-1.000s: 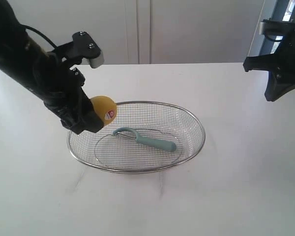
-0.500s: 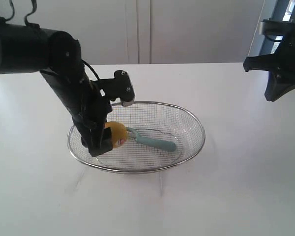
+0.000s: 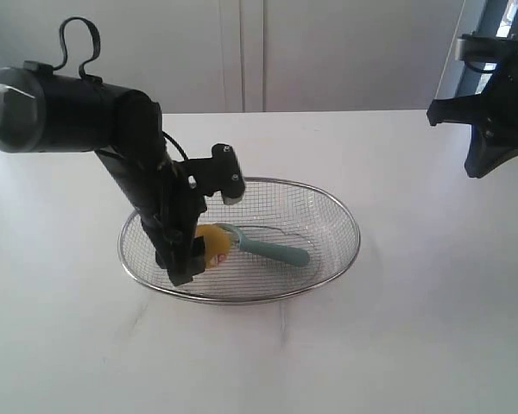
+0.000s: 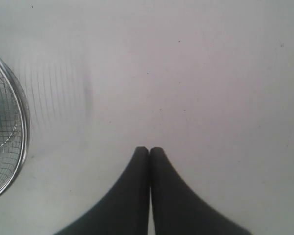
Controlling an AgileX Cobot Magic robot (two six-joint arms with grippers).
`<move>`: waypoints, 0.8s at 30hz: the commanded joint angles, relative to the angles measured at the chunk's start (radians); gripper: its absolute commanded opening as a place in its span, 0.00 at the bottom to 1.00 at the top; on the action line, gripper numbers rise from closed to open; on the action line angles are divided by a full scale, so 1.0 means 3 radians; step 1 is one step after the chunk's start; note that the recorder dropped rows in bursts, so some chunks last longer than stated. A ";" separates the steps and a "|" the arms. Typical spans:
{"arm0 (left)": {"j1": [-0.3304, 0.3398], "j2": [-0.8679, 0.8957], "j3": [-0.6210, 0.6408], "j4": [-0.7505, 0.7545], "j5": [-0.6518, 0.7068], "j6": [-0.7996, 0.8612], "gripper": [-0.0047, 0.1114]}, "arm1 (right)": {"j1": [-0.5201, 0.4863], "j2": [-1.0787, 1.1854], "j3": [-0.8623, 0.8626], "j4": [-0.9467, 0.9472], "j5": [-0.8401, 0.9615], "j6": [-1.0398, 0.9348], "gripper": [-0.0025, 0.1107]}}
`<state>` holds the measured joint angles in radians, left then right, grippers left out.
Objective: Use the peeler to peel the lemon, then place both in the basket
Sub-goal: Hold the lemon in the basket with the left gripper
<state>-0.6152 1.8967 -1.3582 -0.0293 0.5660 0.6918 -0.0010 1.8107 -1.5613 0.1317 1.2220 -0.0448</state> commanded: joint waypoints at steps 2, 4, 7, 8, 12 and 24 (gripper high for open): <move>-0.0020 -0.0003 -0.0032 -0.0022 -0.0080 0.0015 0.04 | -0.0035 -0.0035 0.0019 -0.0011 -0.0003 0.0020 0.02; -0.0020 -0.0003 -0.0032 -0.0022 -0.0080 0.0029 0.04 | -0.0035 -0.0035 0.0019 -0.0011 -0.0003 0.0020 0.02; -0.0020 0.0005 -0.0032 -0.0022 -0.0088 0.0072 0.04 | -0.0035 -0.0035 0.0019 -0.0011 -0.0003 0.0020 0.02; -0.0020 0.0013 -0.0032 -0.0016 -0.0094 0.0072 0.04 | -0.0035 -0.0035 0.0019 -0.0011 -0.0003 0.0020 0.02; -0.0020 0.0085 -0.0032 0.0130 -0.0103 0.0062 0.04 | -0.0035 -0.0035 0.0019 -0.0011 -0.0003 0.0020 0.02; -0.0020 0.0100 -0.0032 0.0123 -0.0166 0.0054 0.04 | -0.0035 -0.0035 0.0019 -0.0011 -0.0003 0.0020 0.02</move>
<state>-0.6158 1.9311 -1.3604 0.0147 0.5108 0.7104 -0.0010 1.8107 -1.5613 0.1317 1.2220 -0.0448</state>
